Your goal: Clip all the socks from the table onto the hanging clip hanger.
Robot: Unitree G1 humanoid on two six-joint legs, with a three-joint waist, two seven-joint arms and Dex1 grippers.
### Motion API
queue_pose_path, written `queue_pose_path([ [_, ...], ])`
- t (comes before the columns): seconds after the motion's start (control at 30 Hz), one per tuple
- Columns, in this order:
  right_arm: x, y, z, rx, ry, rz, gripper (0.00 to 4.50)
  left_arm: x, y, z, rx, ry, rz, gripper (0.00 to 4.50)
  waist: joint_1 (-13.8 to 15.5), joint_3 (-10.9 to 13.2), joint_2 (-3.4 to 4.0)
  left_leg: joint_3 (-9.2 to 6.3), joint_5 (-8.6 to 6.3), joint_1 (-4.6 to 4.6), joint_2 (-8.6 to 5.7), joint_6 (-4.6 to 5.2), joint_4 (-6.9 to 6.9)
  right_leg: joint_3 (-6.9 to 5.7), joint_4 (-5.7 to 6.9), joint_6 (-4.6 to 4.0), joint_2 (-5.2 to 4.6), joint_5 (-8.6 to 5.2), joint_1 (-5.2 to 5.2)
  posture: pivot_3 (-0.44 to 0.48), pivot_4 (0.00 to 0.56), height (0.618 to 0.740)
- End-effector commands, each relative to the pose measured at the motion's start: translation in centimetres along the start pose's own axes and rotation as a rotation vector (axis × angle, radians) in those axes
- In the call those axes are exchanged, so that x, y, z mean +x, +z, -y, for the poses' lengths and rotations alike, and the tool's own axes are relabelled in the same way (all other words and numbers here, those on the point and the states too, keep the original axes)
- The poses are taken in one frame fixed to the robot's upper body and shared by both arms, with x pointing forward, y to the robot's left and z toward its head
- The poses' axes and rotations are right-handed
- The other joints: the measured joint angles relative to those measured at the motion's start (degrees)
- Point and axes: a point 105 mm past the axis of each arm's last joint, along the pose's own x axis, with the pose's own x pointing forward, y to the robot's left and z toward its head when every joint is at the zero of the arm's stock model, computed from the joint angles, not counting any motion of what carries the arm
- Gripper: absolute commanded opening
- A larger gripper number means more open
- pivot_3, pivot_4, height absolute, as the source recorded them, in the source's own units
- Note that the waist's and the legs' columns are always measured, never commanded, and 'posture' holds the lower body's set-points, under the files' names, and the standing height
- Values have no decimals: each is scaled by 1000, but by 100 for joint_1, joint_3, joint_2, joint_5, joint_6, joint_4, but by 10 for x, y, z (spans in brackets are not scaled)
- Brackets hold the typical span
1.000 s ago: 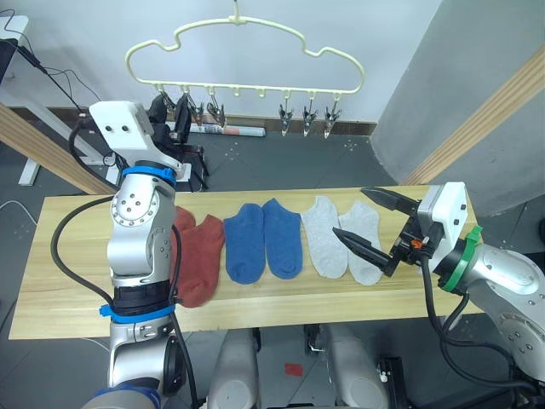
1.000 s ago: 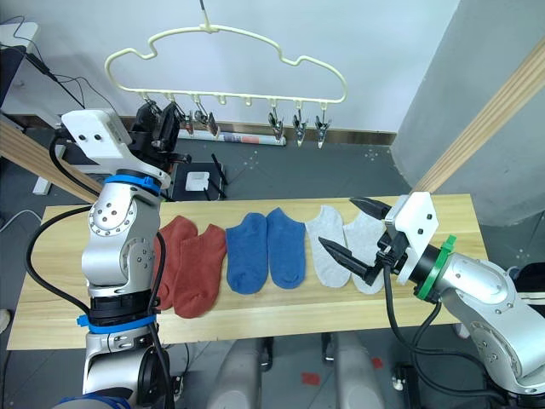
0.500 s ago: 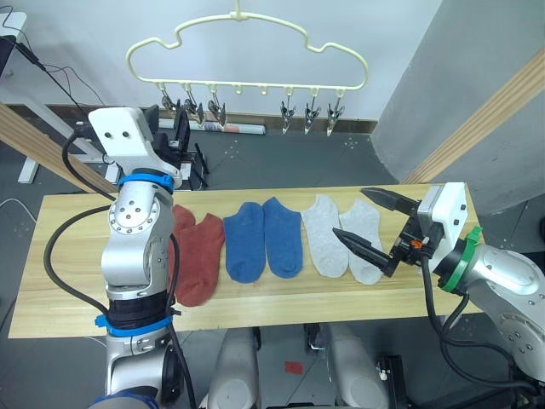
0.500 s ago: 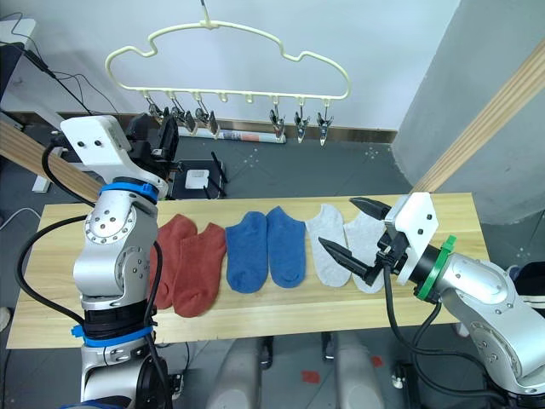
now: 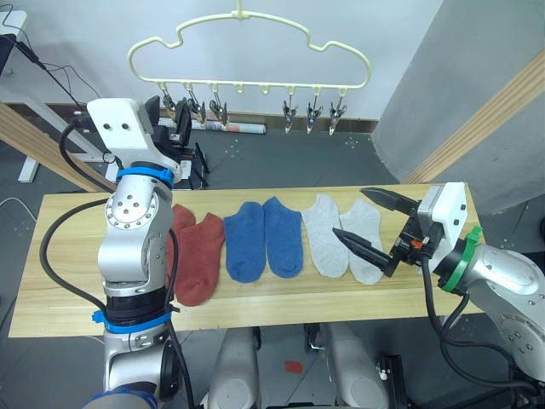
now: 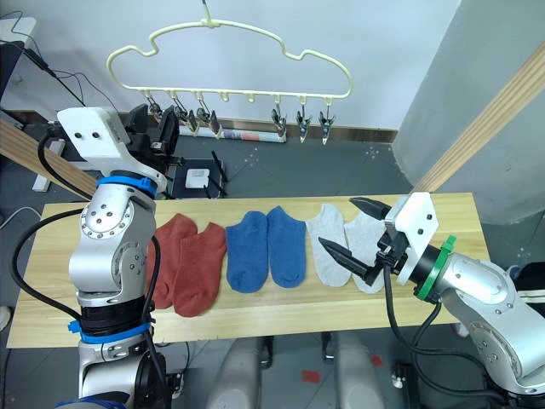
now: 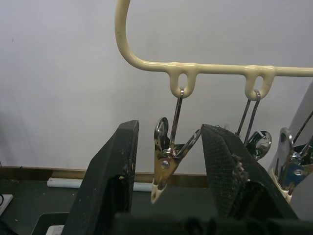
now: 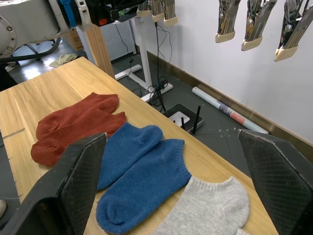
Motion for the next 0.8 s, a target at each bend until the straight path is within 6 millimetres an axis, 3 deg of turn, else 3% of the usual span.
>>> queue_pose_path([
  [0.03,-1,10,-6,-27,21,35,4500,0,10,-2,5,0,37,2163,3,0,0,0,0,0,0,0,0,0,0,0,0,0,0,-36,474,740],
  [0.1,-1,10,-6,-27,21,35,4500,0,10,-2,4,-4,39,2001,7,0,0,0,0,0,0,0,0,0,0,0,0,0,0,-36,474,740],
  [0.27,-1,9,-6,-26,20,33,4500,1,11,-1,10,-17,45,818,18,1,0,0,0,0,0,0,0,0,0,0,0,0,0,-36,474,740],
  [0.8,0,9,-7,-28,24,36,4500,-6,14,3,6,-46,67,815,40,1,1,0,0,0,0,0,0,0,0,0,0,0,0,-25,471,740],
])
